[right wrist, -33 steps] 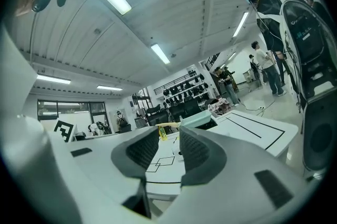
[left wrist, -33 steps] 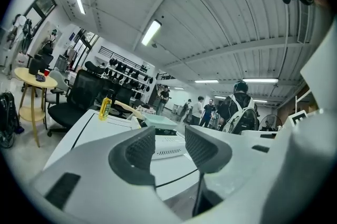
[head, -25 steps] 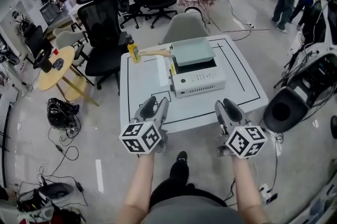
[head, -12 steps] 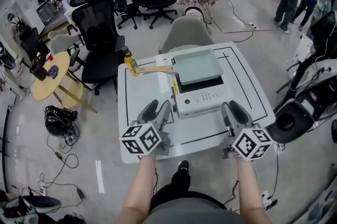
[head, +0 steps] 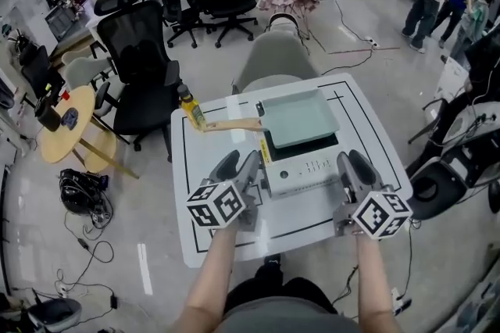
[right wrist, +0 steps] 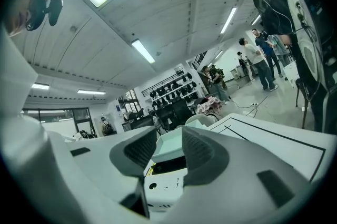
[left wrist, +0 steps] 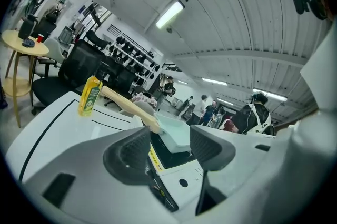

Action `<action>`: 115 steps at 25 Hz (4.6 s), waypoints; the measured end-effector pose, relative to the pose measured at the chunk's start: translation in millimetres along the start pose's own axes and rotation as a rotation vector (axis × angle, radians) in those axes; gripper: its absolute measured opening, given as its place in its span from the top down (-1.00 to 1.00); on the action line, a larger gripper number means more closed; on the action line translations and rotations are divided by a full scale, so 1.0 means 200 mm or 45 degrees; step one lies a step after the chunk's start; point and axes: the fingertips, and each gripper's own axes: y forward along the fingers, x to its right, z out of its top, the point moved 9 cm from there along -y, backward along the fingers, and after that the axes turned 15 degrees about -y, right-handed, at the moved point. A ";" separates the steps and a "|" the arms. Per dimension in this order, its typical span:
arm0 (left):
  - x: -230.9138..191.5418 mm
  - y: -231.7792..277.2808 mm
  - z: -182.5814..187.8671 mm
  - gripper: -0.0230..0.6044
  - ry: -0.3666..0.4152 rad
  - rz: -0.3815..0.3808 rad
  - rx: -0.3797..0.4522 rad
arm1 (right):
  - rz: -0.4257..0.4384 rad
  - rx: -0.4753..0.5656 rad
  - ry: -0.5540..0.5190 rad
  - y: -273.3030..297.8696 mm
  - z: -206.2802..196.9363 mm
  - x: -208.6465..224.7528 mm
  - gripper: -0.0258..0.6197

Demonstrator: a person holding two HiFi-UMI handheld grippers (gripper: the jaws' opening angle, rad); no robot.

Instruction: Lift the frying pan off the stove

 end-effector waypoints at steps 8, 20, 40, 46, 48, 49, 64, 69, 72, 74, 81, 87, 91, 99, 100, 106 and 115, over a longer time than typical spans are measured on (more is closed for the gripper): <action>-0.06 0.14 0.03 0.21 -0.058 0.028 -0.036 | -0.054 0.009 0.010 0.07 0.04 0.10 0.47; -0.12 0.32 0.01 0.17 -0.130 0.143 -0.038 | -0.019 -0.021 0.038 0.24 0.02 0.33 0.48; -0.15 0.58 0.05 0.12 -0.268 0.243 0.010 | 0.142 -0.095 0.088 0.54 0.03 0.58 0.48; -0.15 0.64 0.07 0.13 -0.263 0.254 -0.003 | 0.169 -0.128 0.092 0.59 0.01 0.59 0.48; -0.16 0.65 0.07 0.13 -0.264 0.267 -0.002 | 0.182 -0.137 0.089 0.61 0.00 0.59 0.48; -0.16 0.65 0.08 0.13 -0.267 0.271 -0.003 | 0.186 -0.146 0.087 0.62 0.00 0.59 0.48; -0.17 0.67 0.07 0.20 -0.280 0.300 -0.010 | 0.318 -0.329 0.049 0.84 -0.06 0.57 0.37; -0.16 0.66 0.08 0.21 -0.288 0.299 -0.011 | 0.347 -0.416 0.017 0.90 -0.08 0.54 0.35; -0.16 0.66 0.08 0.21 -0.292 0.297 -0.012 | 0.352 -0.450 0.009 0.93 -0.10 0.54 0.35; -0.16 0.66 0.07 0.21 -0.295 0.297 -0.011 | 0.354 -0.469 0.010 0.95 -0.11 0.54 0.35; -0.17 0.66 0.08 0.22 -0.305 0.293 -0.008 | 0.358 -0.536 -0.006 1.00 -0.15 0.53 0.36; -0.16 0.66 0.08 0.23 -0.314 0.295 -0.008 | 0.367 -0.571 -0.018 1.02 -0.17 0.53 0.44; -0.17 0.66 0.08 0.24 -0.319 0.293 -0.008 | 0.370 -0.581 -0.020 1.03 -0.18 0.51 0.49; -0.16 0.67 0.08 0.24 -0.326 0.294 -0.012 | 0.343 -0.604 -0.043 1.04 -0.18 0.52 0.72; -0.16 0.67 0.08 0.24 -0.326 0.293 -0.012 | 0.336 -0.605 -0.046 1.04 -0.18 0.52 0.75; -0.18 0.66 0.08 0.25 -0.333 0.291 -0.019 | 0.313 -0.609 -0.055 1.04 -0.19 0.52 0.78; -0.18 0.65 0.07 0.26 -0.351 0.279 -0.032 | 0.305 -0.610 -0.044 1.03 -0.20 0.51 0.80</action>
